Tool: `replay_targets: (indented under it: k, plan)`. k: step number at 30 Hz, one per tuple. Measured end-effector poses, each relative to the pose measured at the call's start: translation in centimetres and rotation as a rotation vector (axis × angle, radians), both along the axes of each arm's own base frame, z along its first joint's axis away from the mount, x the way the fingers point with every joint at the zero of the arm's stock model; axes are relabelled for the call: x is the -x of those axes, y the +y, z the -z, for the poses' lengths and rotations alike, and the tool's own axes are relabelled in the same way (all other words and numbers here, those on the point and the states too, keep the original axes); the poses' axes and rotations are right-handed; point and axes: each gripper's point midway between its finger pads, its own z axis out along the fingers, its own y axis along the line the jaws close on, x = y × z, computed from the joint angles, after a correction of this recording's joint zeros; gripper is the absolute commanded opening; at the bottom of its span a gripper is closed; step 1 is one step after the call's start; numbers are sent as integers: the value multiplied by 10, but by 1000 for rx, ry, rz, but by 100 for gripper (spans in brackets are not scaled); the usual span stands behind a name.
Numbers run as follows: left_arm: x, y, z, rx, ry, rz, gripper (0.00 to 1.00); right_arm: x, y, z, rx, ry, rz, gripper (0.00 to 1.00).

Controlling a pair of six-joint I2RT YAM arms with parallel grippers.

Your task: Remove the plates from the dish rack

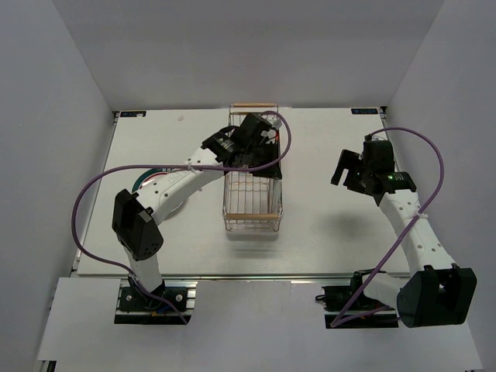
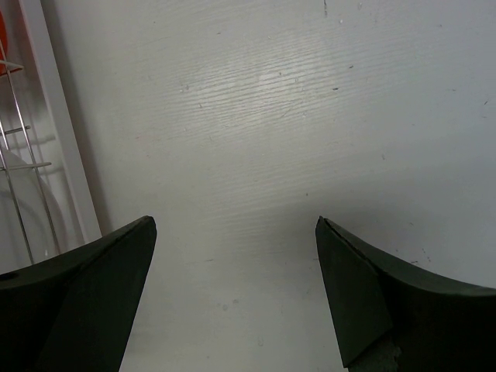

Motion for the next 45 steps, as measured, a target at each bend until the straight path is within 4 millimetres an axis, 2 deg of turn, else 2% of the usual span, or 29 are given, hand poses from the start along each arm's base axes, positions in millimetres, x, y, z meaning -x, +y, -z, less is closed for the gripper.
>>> replay_targets:
  k: [1,10,17,24,31,33,37,39,42,45]
  plan:
    - [0,1,0,-1,3,-5,15,0,0,0,1,0,1,89]
    - [1,1,-2,0,16,-27,11,0,-2,-3,9,-10,9,89]
    - [-2,-1,-24,27,-8,-48,5,1,-2,-3,8,-13,9,89]
    - [-9,-2,-64,74,-92,-52,0,1,-2,-3,8,-13,9,89]
    - [-13,2,-123,155,-209,-75,0,1,-2,-3,7,-13,8,89]
    - [-12,10,-137,167,-241,-91,0,1,-2,-3,7,-13,8,89]
    - [-13,43,-174,166,-358,-194,0,1,-2,-3,7,-12,8,89]
    - [-17,66,-188,138,-418,-284,0,1,-2,-3,7,-12,8,89]
    - [-29,108,-195,49,-487,-457,0,1,-2,-3,7,-11,8,89]
    - [-42,148,-181,-91,-536,-623,0,1,-2,-3,7,-9,8,89]
